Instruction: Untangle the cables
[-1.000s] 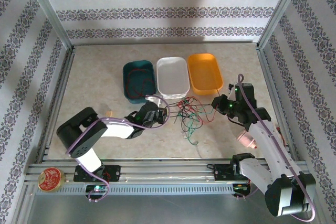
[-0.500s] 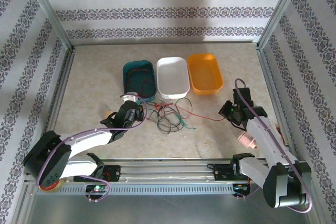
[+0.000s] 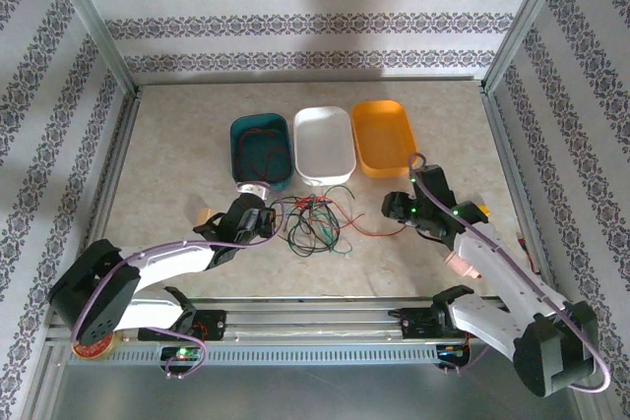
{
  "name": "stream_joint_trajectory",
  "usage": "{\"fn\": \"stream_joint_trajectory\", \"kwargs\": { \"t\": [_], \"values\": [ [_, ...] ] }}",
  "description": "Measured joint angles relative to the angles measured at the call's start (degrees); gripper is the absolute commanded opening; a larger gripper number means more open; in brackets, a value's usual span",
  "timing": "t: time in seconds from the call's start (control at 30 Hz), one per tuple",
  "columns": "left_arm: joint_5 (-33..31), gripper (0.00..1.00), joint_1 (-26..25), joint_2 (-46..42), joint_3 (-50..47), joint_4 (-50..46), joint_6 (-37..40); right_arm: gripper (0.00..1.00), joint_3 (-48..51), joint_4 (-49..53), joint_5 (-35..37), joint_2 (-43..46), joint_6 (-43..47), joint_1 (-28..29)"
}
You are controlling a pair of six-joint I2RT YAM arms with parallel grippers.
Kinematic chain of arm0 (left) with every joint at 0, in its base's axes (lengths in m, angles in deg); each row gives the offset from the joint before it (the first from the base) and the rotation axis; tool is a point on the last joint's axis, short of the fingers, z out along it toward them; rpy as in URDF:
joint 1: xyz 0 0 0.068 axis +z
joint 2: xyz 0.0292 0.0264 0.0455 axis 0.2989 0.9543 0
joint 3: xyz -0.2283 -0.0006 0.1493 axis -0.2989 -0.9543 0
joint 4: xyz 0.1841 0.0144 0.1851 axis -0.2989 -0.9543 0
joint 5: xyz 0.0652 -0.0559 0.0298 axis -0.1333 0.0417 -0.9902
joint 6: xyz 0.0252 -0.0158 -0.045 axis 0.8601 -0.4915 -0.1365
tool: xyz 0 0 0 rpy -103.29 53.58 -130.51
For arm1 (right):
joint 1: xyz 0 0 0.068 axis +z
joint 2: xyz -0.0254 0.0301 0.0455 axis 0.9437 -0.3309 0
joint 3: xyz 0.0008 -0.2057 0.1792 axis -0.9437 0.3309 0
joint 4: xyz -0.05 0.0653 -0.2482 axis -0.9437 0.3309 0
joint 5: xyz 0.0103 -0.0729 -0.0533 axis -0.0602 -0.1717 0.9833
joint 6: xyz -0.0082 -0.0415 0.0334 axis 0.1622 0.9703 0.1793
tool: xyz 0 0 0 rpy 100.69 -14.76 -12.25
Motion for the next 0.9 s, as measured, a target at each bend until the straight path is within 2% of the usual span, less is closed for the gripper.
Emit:
{"fn": "stream_joint_trajectory", "kwargs": {
  "t": [0.2, 0.5, 0.57, 0.63, 0.67, 0.8, 0.9],
  "values": [
    [0.9, 0.0, -0.37, 0.85, 0.98, 0.35, 1.31, 0.51, -6.54, -3.65, -3.37, -11.91, 4.66, 9.92],
    [1.2, 0.0, -0.76, 0.55, 0.98, 0.28, 1.73, 0.48, -13.05, -5.38, -4.17, -33.75, 7.85, 11.26],
    [1.36, 0.0, -0.76, 0.22, 0.98, 0.26, 1.73, 0.37, -14.21, -5.79, -3.8, -36.81, 8.15, 11.26],
    [1.44, 0.0, -0.76, -0.04, 0.98, 0.26, 1.75, 0.07, -15.41, -6.34, -3.19, -39.3, 8.72, 11.26],
    [1.44, 0.0, -0.76, -0.09, 0.98, 0.24, 1.75, 0.0, -15.8, -6.69, -2.89, -39.98, 8.98, 11.26],
    [0.61, 0.0, -0.79, -0.66, 0.98, -0.15, 1.62, 0.0, -16.31, -7.69, -1.16, -39.87, 9.07, 11.26],
    [-1.79, 0.0, -1.09, -1.16, 0.98, -1.46, 0.92, 0.0, -15.45, -8.31, 1.11, -36.57, 8.68, 11.1]
  ]
}}
